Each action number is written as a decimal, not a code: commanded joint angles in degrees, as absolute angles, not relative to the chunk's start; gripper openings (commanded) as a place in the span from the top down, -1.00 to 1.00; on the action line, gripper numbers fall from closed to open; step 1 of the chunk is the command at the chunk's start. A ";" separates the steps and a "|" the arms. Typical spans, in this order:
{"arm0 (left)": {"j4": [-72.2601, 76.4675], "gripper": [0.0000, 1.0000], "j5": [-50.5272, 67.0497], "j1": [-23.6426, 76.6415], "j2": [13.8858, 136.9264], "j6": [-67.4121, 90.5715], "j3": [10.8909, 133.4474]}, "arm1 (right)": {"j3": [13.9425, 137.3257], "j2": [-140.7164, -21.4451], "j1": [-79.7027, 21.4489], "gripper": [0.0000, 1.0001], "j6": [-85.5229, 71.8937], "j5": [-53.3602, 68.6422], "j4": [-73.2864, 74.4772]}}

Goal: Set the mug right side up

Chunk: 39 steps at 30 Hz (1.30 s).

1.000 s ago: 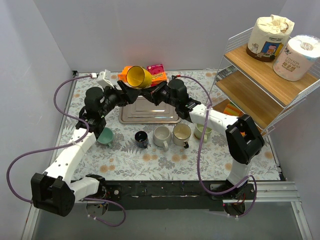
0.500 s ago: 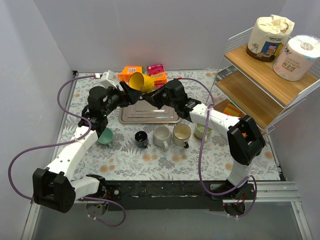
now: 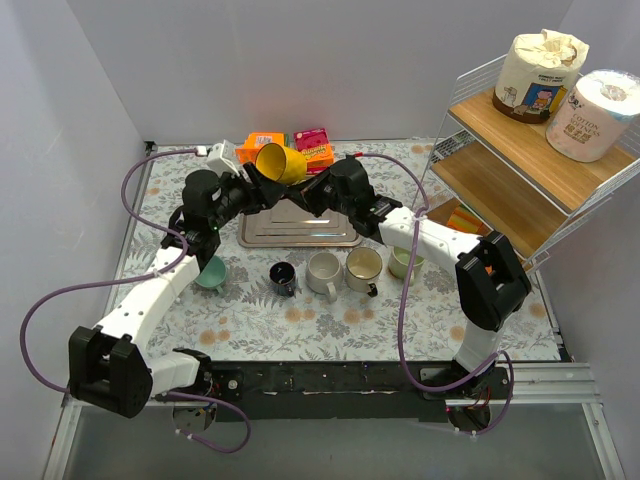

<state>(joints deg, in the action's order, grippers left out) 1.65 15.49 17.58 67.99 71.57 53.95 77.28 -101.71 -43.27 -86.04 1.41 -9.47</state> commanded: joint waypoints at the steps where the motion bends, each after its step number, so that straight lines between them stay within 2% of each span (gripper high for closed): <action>1: 1.32 -0.05 14.59 18.37 69.26 70.66 56.78 | 80.86 -97.29 -44.12 0.97 -85.52 0.26 -15.64; 7: 1.05 0.11 13.01 19.25 69.44 70.84 56.51 | 81.39 -97.73 -44.91 0.97 -85.52 -1.32 -15.65; 10: 0.79 0.32 11.34 19.51 69.26 70.84 56.69 | 81.04 -97.82 -45.44 0.97 -85.61 -1.14 -15.73; 11: 0.70 0.40 11.16 19.42 69.26 70.84 56.86 | 81.04 -97.74 -45.61 0.97 -85.61 -1.14 -15.65; 12: 0.62 0.62 10.64 19.51 69.34 70.84 56.95 | 81.04 -97.65 -45.53 0.97 -85.69 -0.97 -15.64; 15: 0.35 1.00 10.02 19.51 69.87 71.01 57.74 | 80.51 -97.56 -45.79 0.97 -85.78 -0.62 -15.91; 21: -5.18 1.00 7.04 19.69 70.75 70.31 60.46 | 78.67 -97.47 -45.79 0.97 -84.47 2.63 -18.80; 24: -7.82 1.00 5.19 19.69 70.66 69.52 62.57 | 78.14 -97.29 -45.79 0.52 -82.19 3.34 -19.86; 25: -8.34 1.00 4.66 19.69 70.40 69.52 63.36 | 78.22 -97.12 -45.79 0.24 -81.74 3.34 -19.25; 27: -9.84 1.00 3.34 19.69 70.23 69.17 64.24 | 78.14 -96.68 -45.88 0.05 -80.78 3.34 -18.63; 32: -15.54 1.00 0.70 19.69 70.05 68.56 67.84 | 74.54 -94.23 -45.53 0.02 -79.72 4.92 -17.49; 39: -30.39 1.00 -5.35 19.69 69.00 69.34 67.34 | 69.52 -85.09 -44.04 -0.09 -68.13 0.88 -9.42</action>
<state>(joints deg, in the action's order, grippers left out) -22.68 -0.49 19.64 71.09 69.32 66.19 70.30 -91.22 -45.06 -76.09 2.96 -11.92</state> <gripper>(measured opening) 0.171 0.532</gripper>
